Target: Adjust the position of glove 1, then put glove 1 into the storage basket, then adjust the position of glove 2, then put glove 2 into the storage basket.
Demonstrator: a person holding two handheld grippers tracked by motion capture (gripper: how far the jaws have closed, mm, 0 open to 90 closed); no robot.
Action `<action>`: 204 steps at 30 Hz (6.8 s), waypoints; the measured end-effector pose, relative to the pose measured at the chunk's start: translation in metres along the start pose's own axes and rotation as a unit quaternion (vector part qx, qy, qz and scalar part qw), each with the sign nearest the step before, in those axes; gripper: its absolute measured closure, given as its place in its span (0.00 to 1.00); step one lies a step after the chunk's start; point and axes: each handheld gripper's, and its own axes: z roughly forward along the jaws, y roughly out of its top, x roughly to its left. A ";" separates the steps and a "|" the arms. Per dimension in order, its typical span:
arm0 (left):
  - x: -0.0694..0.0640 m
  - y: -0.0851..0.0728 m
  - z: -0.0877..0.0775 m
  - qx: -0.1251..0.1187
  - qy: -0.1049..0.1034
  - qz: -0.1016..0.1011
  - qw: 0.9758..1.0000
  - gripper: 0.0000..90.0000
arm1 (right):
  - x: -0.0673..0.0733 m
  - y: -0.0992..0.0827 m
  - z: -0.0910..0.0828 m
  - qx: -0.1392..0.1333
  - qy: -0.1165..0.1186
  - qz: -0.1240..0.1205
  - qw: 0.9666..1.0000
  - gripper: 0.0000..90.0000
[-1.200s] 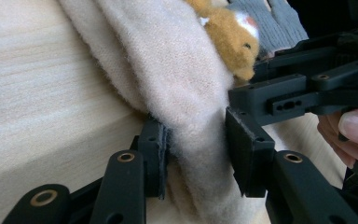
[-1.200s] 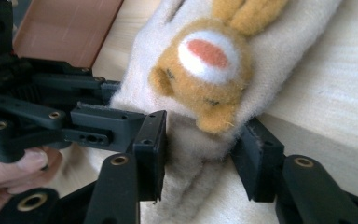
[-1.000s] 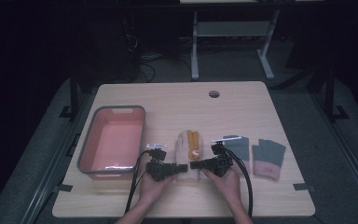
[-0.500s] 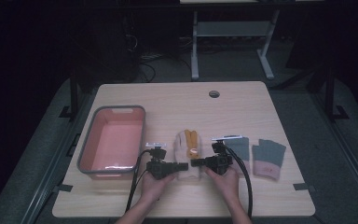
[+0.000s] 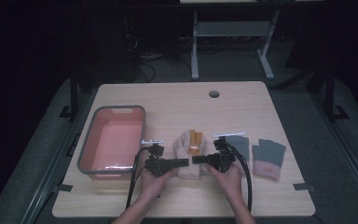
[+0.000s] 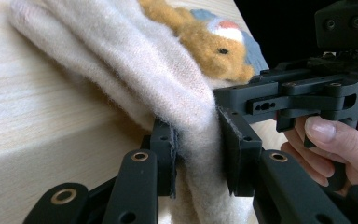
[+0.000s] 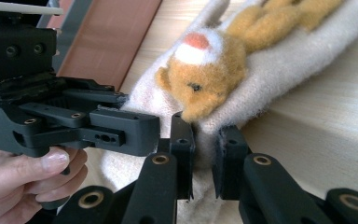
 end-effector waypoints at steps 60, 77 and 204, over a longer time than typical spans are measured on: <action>-0.032 0.038 -0.035 -0.041 -0.041 0.046 0.997 0.77 | 0.046 0.039 -0.040 -0.018 0.010 -0.051 0.998 0.90; -0.036 0.057 -0.053 -0.052 -0.045 0.046 0.997 0.77 | 0.059 0.059 -0.041 -0.024 0.022 -0.057 0.998 0.90; 0.081 0.062 -0.210 -0.018 0.102 -0.023 0.994 0.78 | 0.142 0.116 0.167 0.105 0.122 -0.070 0.984 0.90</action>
